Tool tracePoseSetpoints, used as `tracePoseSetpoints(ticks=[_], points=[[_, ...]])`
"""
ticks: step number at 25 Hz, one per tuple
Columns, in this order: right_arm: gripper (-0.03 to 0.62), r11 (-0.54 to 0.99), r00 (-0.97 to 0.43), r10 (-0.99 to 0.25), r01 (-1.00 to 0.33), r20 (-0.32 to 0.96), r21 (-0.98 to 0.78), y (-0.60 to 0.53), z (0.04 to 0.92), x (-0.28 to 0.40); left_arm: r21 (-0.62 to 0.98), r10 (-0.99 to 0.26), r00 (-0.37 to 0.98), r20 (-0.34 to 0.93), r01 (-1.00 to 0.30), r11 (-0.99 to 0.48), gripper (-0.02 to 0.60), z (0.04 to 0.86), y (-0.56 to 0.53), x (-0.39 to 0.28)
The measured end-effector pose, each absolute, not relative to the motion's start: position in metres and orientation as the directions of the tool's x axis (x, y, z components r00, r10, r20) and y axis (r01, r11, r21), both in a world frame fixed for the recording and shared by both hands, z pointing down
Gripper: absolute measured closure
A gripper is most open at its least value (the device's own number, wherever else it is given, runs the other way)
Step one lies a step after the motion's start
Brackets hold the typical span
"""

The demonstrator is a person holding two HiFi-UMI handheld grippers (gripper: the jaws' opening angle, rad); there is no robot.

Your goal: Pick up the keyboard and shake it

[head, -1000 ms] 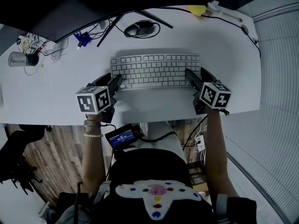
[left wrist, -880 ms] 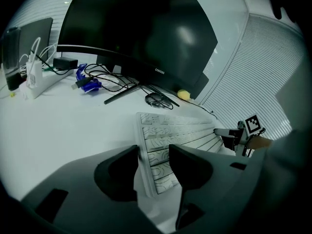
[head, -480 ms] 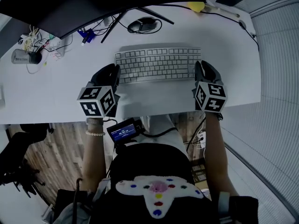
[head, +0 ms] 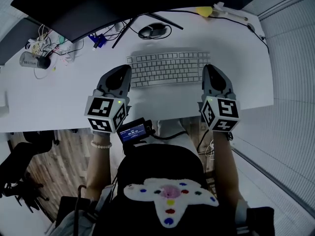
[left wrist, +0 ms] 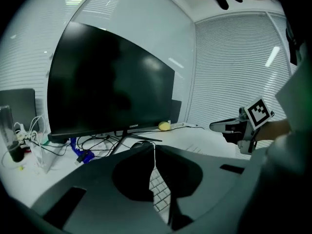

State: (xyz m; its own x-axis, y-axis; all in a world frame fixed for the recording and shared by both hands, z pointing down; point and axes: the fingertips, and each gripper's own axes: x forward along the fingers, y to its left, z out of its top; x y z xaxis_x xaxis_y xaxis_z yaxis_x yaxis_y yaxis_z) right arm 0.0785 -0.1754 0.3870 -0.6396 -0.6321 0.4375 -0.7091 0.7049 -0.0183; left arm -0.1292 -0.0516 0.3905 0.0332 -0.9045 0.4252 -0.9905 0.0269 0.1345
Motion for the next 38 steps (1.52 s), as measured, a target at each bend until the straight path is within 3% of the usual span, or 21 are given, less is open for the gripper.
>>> tracePoseSetpoints(ticks=[11, 38], points=[[0.549, 0.749, -0.718, -0.623, -0.662, 0.310, -0.030, -0.142, 0.322, 0.072, 0.120, -0.957, 0.076, 0.280, -0.992, -0.044, 0.565, 0.322, -0.051, -0.109], [0.553, 0.772, -0.741, -0.603, -0.635, 0.297, -0.018, -0.123, 0.299, 0.063, 0.087, -0.953, 0.144, 0.268, -0.988, -0.125, 0.565, 0.306, -0.055, -0.089]])
